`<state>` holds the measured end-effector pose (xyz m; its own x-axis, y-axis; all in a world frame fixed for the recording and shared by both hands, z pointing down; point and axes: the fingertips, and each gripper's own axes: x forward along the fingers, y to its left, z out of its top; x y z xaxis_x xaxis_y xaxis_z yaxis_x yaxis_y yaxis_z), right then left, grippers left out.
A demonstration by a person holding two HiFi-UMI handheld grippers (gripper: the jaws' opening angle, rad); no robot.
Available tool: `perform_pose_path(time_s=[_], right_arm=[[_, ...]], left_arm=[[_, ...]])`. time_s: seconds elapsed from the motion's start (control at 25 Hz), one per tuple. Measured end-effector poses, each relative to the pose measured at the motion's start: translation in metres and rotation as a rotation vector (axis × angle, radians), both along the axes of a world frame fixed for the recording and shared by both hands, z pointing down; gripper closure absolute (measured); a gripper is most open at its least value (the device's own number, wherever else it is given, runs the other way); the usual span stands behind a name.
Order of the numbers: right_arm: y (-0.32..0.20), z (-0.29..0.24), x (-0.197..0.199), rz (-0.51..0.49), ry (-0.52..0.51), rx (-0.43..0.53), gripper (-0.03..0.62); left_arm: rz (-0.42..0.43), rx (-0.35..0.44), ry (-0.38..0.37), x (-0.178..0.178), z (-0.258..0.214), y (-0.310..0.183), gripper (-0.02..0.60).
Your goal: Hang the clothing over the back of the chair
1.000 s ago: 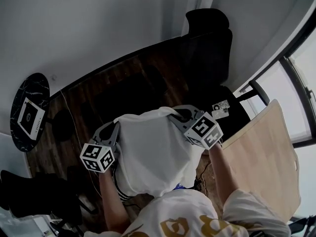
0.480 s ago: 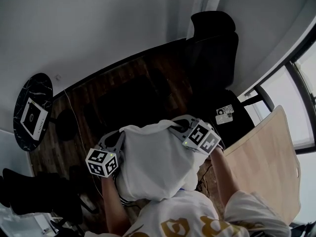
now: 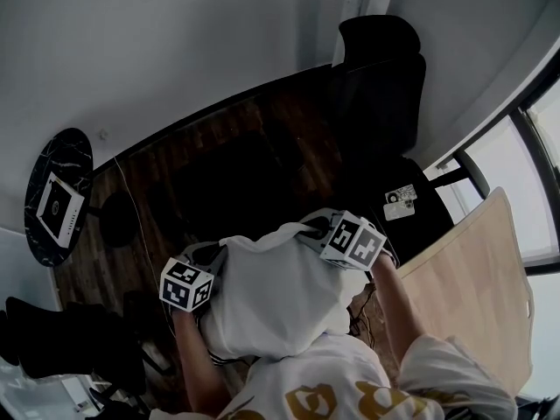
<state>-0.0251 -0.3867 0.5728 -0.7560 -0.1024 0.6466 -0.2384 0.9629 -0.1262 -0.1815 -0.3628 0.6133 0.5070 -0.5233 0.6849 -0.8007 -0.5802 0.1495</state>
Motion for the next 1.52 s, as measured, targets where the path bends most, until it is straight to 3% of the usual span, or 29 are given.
perform_pose_path(time_s=[0.12,0.24,0.44,0.64,1.04,1.16,1.48,1.52], right_arm=[[0.001,0.006,0.002,-0.032,0.037,0.011,0.559],[0.005,0.016,0.002,-0.138,0.131,0.057,0.554],[0.025,0.037,0.004,-0.315,0.262,-0.001,0.554],[0.04,0.049,0.007,-0.323,0.273,-0.169,0.553],[0.053,0.062,0.008,-0.395,0.319,-0.284,0.549],[0.053,0.062,0.008,-0.39,0.31,-0.295,0.531],[0.043,0.058,0.009,-0.294,0.287,-0.281,0.359],[0.041,0.058,0.009,-0.284,0.284,-0.273,0.356]], left_arm=[[0.048,-0.051,-0.035,0.003,0.011,0.007,0.551],[0.104,-0.103,-0.074,0.007,0.024,0.014,0.551],[0.292,-0.21,-0.233,0.017,0.055,0.039,0.546],[0.355,-0.286,-0.248,0.024,0.065,0.05,0.541],[0.442,-0.462,-0.214,0.038,0.085,0.08,0.52],[0.445,-0.465,-0.214,0.039,0.087,0.08,0.512],[0.399,-0.366,-0.191,0.038,0.084,0.066,0.451],[0.376,-0.346,-0.205,0.035,0.084,0.061,0.342]])
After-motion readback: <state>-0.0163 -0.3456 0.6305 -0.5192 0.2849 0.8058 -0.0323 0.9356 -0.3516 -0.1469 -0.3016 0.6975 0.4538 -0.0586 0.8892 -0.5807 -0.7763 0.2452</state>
